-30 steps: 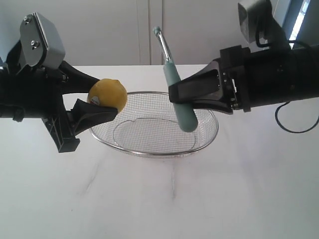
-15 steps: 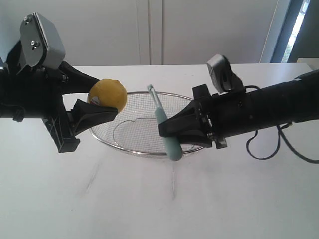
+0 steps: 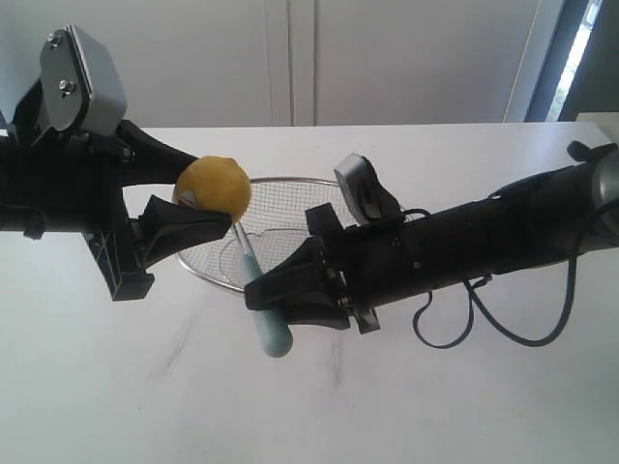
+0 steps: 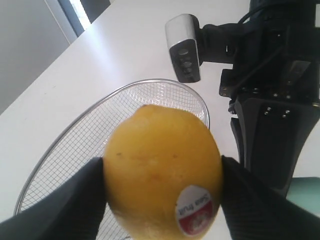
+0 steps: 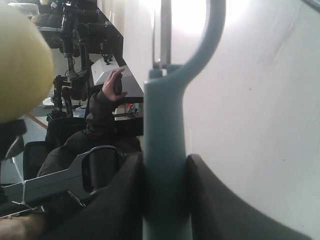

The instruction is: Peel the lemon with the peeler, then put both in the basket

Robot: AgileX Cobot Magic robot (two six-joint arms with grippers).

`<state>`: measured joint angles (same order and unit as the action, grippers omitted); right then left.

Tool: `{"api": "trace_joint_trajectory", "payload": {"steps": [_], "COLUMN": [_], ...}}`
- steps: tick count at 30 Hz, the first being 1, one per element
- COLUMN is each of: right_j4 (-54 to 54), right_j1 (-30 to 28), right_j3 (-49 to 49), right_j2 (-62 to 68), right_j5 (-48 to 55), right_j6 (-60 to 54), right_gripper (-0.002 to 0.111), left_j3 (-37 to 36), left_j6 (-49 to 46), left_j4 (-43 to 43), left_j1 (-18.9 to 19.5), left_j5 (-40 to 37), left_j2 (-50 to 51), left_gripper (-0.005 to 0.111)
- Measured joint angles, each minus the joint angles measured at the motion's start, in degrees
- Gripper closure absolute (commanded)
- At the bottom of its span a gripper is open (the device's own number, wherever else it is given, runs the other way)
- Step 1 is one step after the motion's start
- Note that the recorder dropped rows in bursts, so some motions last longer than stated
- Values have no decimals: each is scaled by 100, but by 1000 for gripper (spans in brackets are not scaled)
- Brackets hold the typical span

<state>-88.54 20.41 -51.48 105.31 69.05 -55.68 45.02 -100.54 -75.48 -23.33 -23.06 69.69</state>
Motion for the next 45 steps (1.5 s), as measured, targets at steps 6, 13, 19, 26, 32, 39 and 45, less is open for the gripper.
{"api": "trace_joint_trajectory", "payload": {"steps": [6, 13, 19, 26, 32, 39, 45], "right_j4": [-87, -113, -113, -113, -113, -127, -116], "right_j1": [11, 20, 20, 20, 20, 20, 20], "right_j3": [0, 0, 0, 0, 0, 0, 0], "right_j2": [-13, -353, -502, -616, -629, -700, -788], "right_j5": [0, 0, 0, 0, 0, 0, -11], "right_j6": [0, 0, 0, 0, 0, 0, 0], "right_gripper": [108, 108, 108, 108, 108, 108, 108], "left_j3": [0, 0, 0, 0, 0, 0, 0], "left_j6": [0, 0, 0, 0, 0, 0, 0], "left_j4": [0, 0, 0, 0, 0, 37, 37], "left_j1": [0, 0, 0, 0, 0, 0, 0], "left_j5": [0, 22, 231, 260, 273, 296, 296], "left_j2": [0, 0, 0, 0, 0, 0, 0], "left_gripper": [107, 107, 107, 107, 107, 107, 107]}}
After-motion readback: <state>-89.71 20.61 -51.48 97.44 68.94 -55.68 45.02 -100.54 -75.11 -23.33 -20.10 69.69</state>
